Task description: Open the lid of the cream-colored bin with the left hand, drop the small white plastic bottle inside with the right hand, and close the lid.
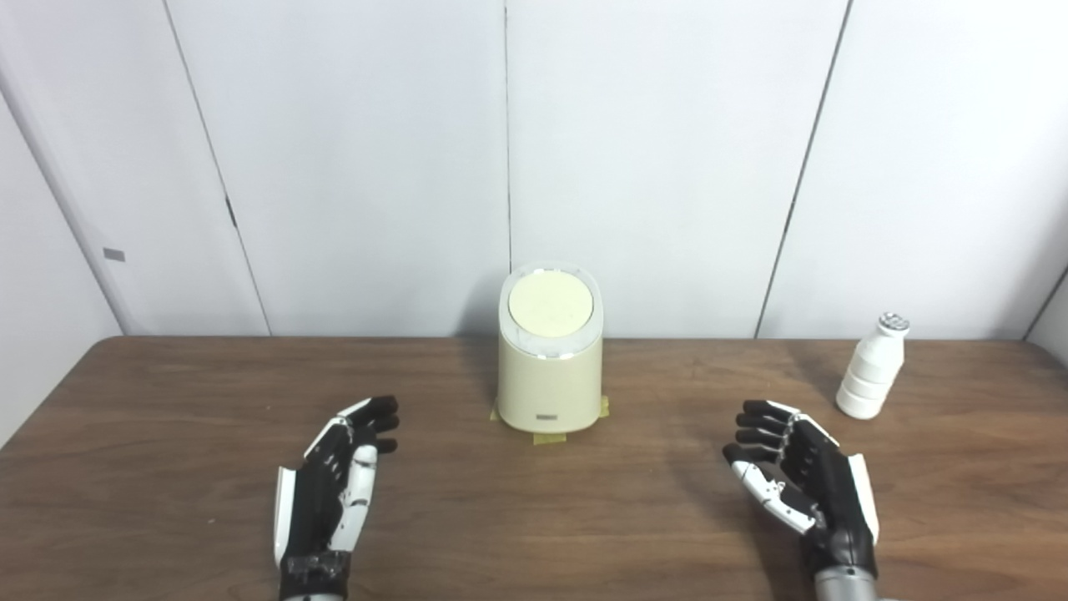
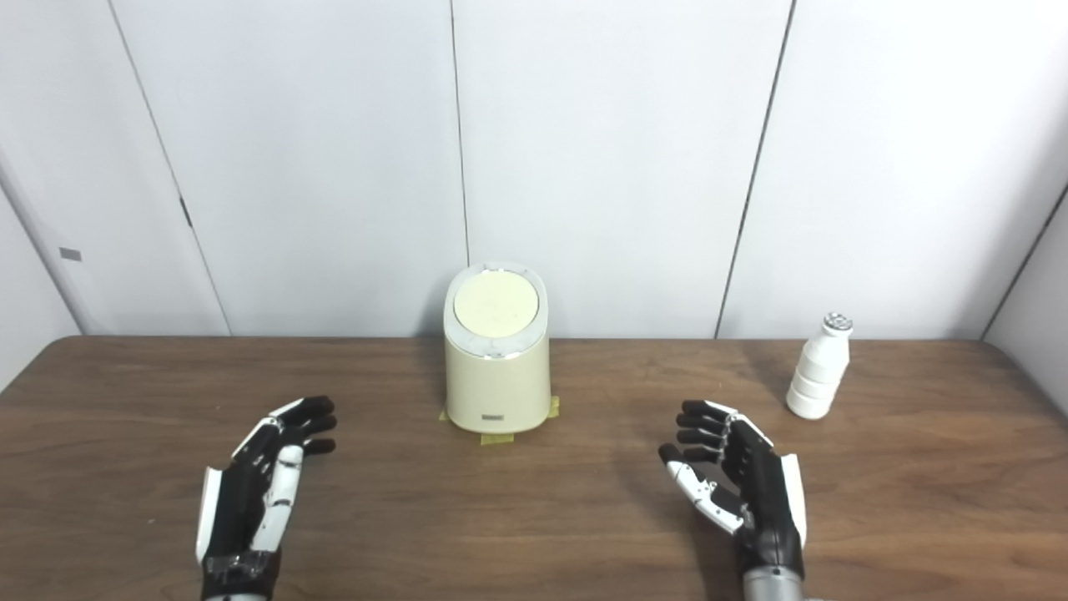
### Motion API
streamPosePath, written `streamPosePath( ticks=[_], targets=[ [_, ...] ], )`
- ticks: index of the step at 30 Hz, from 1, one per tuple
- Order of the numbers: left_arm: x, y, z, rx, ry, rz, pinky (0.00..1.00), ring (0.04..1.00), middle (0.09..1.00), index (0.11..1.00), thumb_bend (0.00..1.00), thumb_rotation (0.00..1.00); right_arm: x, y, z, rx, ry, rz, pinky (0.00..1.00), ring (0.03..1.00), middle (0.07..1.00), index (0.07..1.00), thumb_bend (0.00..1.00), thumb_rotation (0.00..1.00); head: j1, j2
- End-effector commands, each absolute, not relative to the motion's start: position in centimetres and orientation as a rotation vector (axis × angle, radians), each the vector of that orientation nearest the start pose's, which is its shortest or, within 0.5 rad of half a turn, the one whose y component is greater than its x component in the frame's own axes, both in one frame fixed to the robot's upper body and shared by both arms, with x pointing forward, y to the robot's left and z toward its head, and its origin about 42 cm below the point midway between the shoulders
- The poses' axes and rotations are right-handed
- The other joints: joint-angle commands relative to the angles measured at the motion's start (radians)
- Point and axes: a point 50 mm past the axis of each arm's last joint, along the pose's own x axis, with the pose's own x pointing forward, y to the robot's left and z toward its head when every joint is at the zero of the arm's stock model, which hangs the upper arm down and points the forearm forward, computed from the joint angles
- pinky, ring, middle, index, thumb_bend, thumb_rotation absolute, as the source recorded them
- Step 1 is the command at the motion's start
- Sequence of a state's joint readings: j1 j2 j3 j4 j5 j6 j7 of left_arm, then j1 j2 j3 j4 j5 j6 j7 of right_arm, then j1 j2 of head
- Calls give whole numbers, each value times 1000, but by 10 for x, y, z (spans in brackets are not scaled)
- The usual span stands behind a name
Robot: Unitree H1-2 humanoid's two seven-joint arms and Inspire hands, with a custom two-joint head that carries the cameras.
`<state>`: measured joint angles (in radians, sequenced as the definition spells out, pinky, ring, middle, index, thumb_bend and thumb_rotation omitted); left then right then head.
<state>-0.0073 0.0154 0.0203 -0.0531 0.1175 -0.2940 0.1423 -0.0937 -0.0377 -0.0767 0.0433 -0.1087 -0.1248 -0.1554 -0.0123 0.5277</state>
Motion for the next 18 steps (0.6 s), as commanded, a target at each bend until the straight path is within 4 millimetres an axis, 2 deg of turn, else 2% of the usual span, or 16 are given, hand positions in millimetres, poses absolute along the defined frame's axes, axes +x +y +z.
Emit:
streamPosePath(
  ticks=[1,2,3,6,7,8,9,10,12,13,14,15,16,17,18],
  targets=[
    [277,233,118,203,-323,140,654,729,745,728,219,726,318,-241,132,-128,-231,-198,551,625,644,641,250,102,-2,1],
    [277,233,118,205,-321,144,647,725,741,723,202,606,318,-241,132,-126,-231,-198,550,624,643,640,251,97,-2,1],
    [277,232,118,212,-317,147,645,723,740,721,196,564,318,-241,132,-129,-231,-200,550,624,643,640,252,96,-2,1],
    [276,232,118,221,-315,151,642,728,746,725,182,531,318,-240,133,-120,-223,-201,543,620,642,643,249,75,-2,1],
    [276,232,118,220,-319,151,638,725,744,723,176,519,318,-240,133,-127,-227,-198,548,624,644,644,245,124,-2,0],
    [277,232,118,220,-321,151,636,723,743,721,169,507,318,-241,133,-134,-229,-196,546,623,645,643,223,346,-2,0],
    [276,232,118,217,-319,152,636,723,742,720,167,501,318,-241,133,-138,-230,-196,545,622,645,643,216,434,-2,0],
    [276,232,118,217,-317,152,634,722,742,720,171,498,318,-241,133,-141,-232,-197,546,622,644,640,248,600,-2,0],
    [276,232,118,218,-316,152,637,726,744,723,173,499,318,-241,134,-136,-239,-198,554,626,643,637,287,592,-2,0],
    [276,232,118,222,-320,153,636,724,743,723,172,500,318,-240,134,-135,-244,-197,550,624,643,638,357,390,-2,0],
    [276,232,118,225,-323,153,632,720,740,722,169,499,318,-240,133,-134,-248,-195,545,624,645,640,403,246,-2,0],
    [276,232,118,229,-325,153,630,719,740,721,168,499,318,-240,133,-132,-245,-194,543,624,646,641,418,197,-2,0],
    [276,232,118,229,-325,153,630,720,740,721,169,505,318,-240,133,-136,-238,-194,550,627,647,641,363,282,-2,0],
    [277,232,118,229,-324,152,630,721,741,721,171,513,317,-240,133,-138,-233,-194,557,632,649,642,322,511,-2,0],
    [277,232,118,227,-322,150,630,721,741,721,171,516,317,-240,134,-142,-230,-195,559,634,650,642,308,595,-2,0]
  ],
)
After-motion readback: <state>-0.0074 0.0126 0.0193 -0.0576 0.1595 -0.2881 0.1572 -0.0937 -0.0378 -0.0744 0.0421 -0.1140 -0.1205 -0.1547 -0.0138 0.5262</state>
